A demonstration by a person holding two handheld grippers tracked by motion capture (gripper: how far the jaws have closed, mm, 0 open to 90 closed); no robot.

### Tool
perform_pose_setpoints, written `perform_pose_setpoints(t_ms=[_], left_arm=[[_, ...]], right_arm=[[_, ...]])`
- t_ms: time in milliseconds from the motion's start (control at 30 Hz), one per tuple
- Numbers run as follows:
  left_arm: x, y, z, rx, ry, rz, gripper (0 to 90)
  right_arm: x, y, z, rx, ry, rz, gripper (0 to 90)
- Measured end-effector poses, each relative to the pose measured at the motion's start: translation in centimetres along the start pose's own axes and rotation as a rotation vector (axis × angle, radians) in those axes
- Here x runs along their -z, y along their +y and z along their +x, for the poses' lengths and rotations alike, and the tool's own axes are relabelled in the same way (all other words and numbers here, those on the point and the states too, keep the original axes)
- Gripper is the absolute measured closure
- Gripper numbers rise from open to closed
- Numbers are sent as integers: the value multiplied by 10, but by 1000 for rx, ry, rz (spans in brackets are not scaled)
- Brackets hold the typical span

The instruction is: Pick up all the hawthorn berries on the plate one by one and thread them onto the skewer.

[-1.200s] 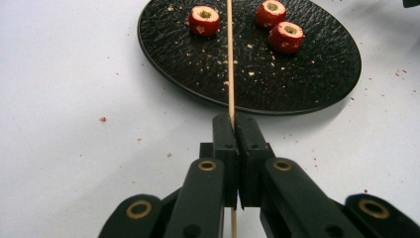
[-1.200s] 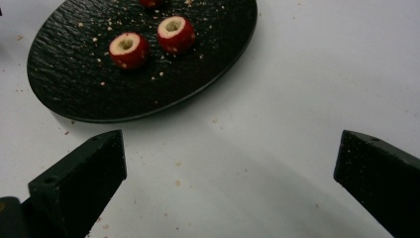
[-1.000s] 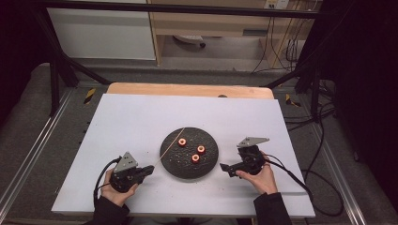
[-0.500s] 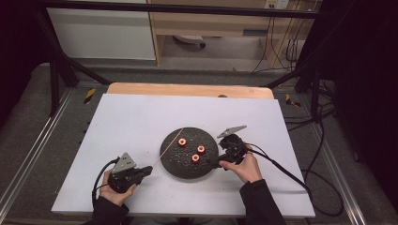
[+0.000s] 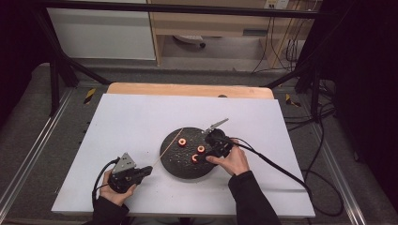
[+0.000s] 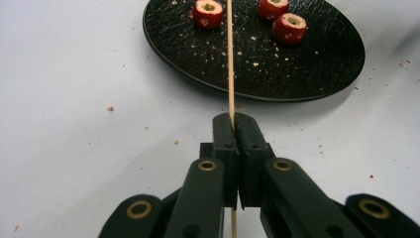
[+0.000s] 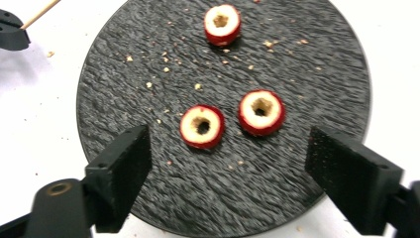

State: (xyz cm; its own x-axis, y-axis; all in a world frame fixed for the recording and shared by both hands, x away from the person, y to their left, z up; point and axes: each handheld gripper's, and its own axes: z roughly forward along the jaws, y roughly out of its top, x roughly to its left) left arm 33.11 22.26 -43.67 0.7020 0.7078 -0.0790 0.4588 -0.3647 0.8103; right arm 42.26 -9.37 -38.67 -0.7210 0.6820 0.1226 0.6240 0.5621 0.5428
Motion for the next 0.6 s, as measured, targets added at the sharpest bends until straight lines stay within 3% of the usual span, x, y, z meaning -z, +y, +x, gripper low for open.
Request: perform_pose_setpoints(t_ms=[267, 600], left_arm=[[1, 0, 0, 1, 1, -2, 882], [0, 0, 0, -2, 1, -1, 882]], right_arm=[[-16, 13, 11, 23, 12, 70, 332], [-33, 16, 10, -14, 27, 127, 446]])
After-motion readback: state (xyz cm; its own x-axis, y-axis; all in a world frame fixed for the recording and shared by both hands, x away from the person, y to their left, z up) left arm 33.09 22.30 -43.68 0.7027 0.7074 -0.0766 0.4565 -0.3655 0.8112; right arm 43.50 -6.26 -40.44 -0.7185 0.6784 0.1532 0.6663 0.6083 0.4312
